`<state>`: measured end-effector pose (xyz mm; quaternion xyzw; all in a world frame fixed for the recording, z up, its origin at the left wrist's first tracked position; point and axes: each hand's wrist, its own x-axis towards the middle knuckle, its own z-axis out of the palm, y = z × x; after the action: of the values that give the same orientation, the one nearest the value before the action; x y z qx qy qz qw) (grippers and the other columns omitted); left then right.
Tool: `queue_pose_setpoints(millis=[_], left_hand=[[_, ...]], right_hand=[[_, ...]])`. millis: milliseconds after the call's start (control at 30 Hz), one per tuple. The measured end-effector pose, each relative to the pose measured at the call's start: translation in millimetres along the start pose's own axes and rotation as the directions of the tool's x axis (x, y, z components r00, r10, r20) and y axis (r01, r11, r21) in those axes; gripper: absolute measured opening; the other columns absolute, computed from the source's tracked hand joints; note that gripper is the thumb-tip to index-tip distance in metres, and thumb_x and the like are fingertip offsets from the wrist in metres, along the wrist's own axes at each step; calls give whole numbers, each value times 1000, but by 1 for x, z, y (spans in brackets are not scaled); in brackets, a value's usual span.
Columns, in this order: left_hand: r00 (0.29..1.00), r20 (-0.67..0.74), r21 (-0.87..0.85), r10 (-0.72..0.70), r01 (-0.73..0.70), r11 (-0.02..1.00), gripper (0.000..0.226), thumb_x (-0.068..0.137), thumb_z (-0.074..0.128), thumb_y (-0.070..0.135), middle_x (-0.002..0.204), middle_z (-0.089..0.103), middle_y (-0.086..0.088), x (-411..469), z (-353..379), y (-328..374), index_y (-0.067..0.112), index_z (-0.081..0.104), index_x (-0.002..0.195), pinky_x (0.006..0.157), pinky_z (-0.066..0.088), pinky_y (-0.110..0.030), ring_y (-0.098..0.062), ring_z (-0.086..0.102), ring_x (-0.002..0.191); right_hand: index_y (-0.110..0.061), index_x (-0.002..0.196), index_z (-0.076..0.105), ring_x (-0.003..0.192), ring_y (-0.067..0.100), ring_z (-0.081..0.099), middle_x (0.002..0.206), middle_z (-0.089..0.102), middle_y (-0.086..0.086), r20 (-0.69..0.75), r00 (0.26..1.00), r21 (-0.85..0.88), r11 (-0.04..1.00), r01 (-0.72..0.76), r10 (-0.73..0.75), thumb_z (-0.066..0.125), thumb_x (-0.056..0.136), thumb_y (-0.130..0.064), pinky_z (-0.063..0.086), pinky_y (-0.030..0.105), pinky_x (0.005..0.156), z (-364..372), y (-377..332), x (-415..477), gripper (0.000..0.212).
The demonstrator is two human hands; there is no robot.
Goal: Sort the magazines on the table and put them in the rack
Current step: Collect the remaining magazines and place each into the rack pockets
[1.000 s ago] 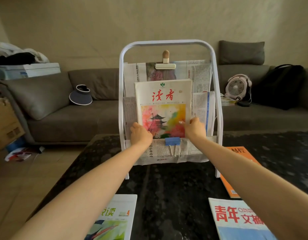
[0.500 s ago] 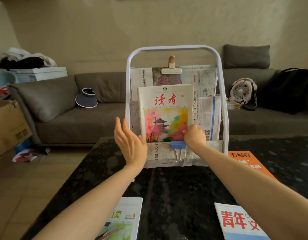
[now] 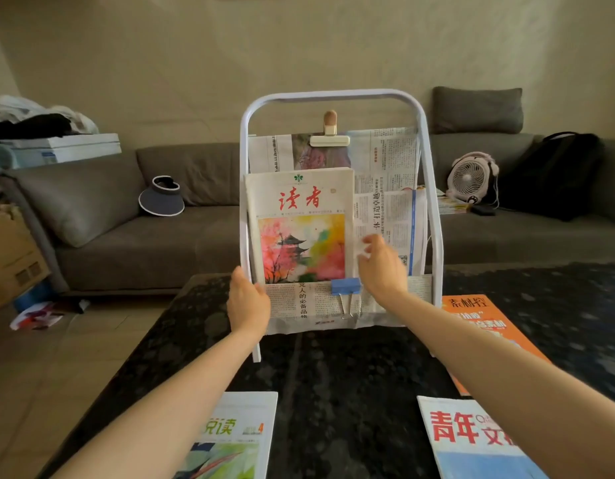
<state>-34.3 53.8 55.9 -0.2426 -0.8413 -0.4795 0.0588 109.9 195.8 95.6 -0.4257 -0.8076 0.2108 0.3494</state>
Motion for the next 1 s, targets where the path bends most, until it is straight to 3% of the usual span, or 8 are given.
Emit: queue_pose_setpoints(millis=[133, 233, 300, 400, 467, 500, 800, 1000], left_hand=[[990, 108, 159, -91, 73, 985, 28, 99, 40, 19, 114, 61, -19, 11, -1, -21, 3, 49, 120, 80, 52, -41, -35, 62, 101], [976, 184, 208, -121, 82, 975, 28, 100, 39, 21, 112, 60, -20, 11, 2, -30, 2, 48, 118, 78, 52, -42, -35, 62, 98], [970, 211, 229, -120, 71, 971, 29, 100, 38, 21, 113, 59, -21, 8, 5, -32, 1, 45, 120, 80, 52, -43, -36, 62, 99], [966, 227, 256, -123, 63, 965, 32, 101, 36, 21, 116, 58, -22, 6, 6, -31, 0, 42, 123, 82, 51, -42, -36, 61, 102], [965, 229, 245, -126, 68, 967, 33, 101, 35, 23, 117, 57, -22, 8, 6, -31, -1, 43, 123, 83, 51, -43, -36, 60, 103], [964, 234, 242, -124, 66, 968, 34, 101, 36, 23, 117, 57, -22, 9, 5, -31, -1, 44, 123, 82, 51, -42, -36, 60, 103], [961, 261, 275, -92, 18, 961, 34, 102, 33, 23, 118, 58, -20, 12, 4, -32, 2, 38, 127, 73, 48, -36, -34, 62, 101], [971, 224, 363, -86, -1, 932, 33, 102, 32, 19, 118, 58, -20, 11, 8, -30, -1, 39, 127, 74, 48, -33, -32, 61, 104]], right_hand=[[-12, 119, 52, 113, 23, 48, 124, 52, 6, -463, 880, 20, 991, 133, -109, 55, 86, -3, 42, 29, 84, -34, 24, -25, 35], [-11, 125, 49, 121, 27, 40, 135, 44, 9, -608, 794, 28, 999, 45, -18, 58, 83, -5, 34, 35, 98, -49, 48, -31, 43], [-10, 136, 40, 130, 29, 35, 144, 38, 9, -540, 833, 88, 992, -91, 125, 57, 88, -12, 32, 39, 105, -51, 64, -27, 51], [-11, 146, 25, 133, 32, 40, 146, 40, 11, -141, 903, 304, 886, -351, 406, 46, 96, -28, 37, 44, 105, -51, 85, -23, 57], [-10, 144, 30, 125, 31, 49, 140, 47, 13, 89, 900, 279, 857, -434, 427, 39, 99, -33, 44, 38, 92, -50, 96, -22, 51], [-9, 141, 34, 120, 31, 52, 137, 50, 13, 120, 905, 232, 875, -425, 408, 38, 100, -33, 45, 35, 84, -51, 99, -22, 47], [-6, 133, 43, 114, 33, 55, 128, 54, 18, 160, 913, 92, 915, -393, 376, 40, 100, -28, 46, 35, 81, -51, 98, -7, 39], [-3, 123, 45, 88, 26, 52, 118, 55, 19, 76, 930, 63, 929, -365, 360, 32, 102, -27, 47, 37, 76, -46, 98, -8, 34]])
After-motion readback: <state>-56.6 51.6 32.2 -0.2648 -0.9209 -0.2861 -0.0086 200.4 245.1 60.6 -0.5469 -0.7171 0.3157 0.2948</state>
